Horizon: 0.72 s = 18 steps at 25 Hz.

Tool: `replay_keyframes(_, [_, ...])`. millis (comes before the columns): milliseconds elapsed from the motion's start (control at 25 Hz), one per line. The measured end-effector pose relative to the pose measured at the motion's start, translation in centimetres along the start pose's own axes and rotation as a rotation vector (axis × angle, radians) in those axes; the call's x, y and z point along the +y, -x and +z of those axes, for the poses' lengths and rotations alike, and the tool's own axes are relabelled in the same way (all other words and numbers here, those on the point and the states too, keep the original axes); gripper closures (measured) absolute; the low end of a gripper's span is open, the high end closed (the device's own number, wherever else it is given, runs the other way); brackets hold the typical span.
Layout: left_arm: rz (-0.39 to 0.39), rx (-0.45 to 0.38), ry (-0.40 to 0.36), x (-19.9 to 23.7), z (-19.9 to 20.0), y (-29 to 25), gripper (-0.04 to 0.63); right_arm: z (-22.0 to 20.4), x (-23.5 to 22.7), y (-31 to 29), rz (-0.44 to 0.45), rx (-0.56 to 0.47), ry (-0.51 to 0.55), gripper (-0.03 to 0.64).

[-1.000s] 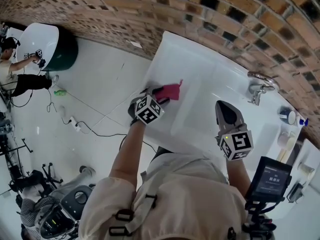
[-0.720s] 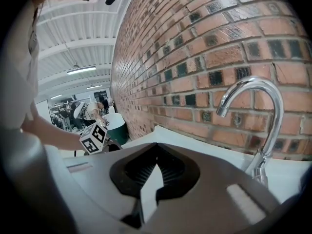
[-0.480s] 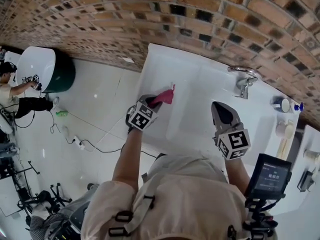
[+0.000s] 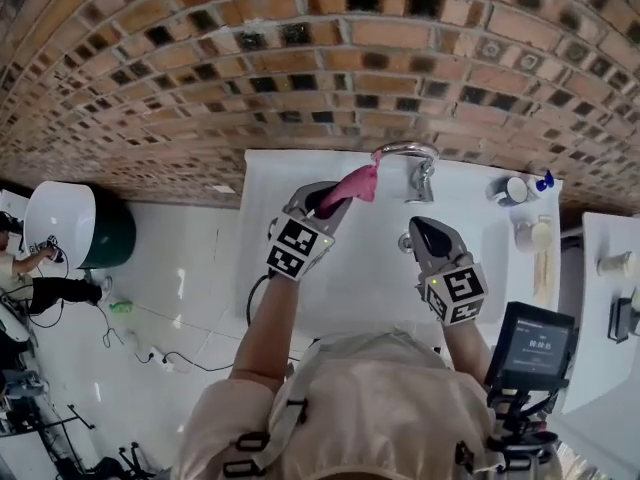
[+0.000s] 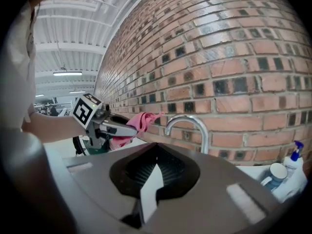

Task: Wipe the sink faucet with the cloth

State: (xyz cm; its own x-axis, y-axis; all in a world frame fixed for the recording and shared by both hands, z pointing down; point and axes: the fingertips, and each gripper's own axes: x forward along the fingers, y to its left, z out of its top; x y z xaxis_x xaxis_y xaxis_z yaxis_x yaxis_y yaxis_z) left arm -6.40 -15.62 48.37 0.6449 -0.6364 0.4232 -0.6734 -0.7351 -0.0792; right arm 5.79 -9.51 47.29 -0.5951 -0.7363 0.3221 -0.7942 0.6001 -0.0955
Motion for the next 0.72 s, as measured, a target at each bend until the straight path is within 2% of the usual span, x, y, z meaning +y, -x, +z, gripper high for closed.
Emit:
replay_keyframes(160, [-0.006,-0.075,0.046,-1.8,5.5,-3.4,0.505,0.8,-3.1,2.6,-0.045,-0.021,0.008,0.626])
replay_keyframes(280, [0.064,-0.074,0.032,-1.7,7.5,-5.1,0.503,1.5,-4.4,3.9,-0.054,-0.037,0.024,0.626])
replay_keyframes(360, [0.141,-0.063,0.065,-0.4,6.9,-5.6,0.503,1.6,-5.1,4.6,-0.057,-0.04,0.029,0.626])
replay_keyframes(400, [0.168,-0.061,0.11,0.4,6.1,-5.7,0.503,1.5,-5.3,4.8,-0.058,-0.039,0.028,0.626])
replay_keyframes(480, [0.183,-0.056,0.229,1.4,4.1,-6.1,0.503,1.0,-5.8,5.1,-0.058,-0.03,0.023,0.626])
replay_keyframes(560, [0.173,-0.049,0.315,1.7,2.8,-6.9,0.503,0.6,-6.3,5.3,-0.059,-0.021,0.018,0.626])
replay_keyframes(640, [0.164,-0.064,0.341,1.4,3.2,-7.5,0.503,0.6,-6.6,5.5,-0.062,-0.019,0.019,0.626])
replay_keyframes(720, [0.166,-0.098,0.331,1.1,4.7,-7.7,0.503,0.9,-6.9,5.6,-0.064,-0.024,0.023,0.626])
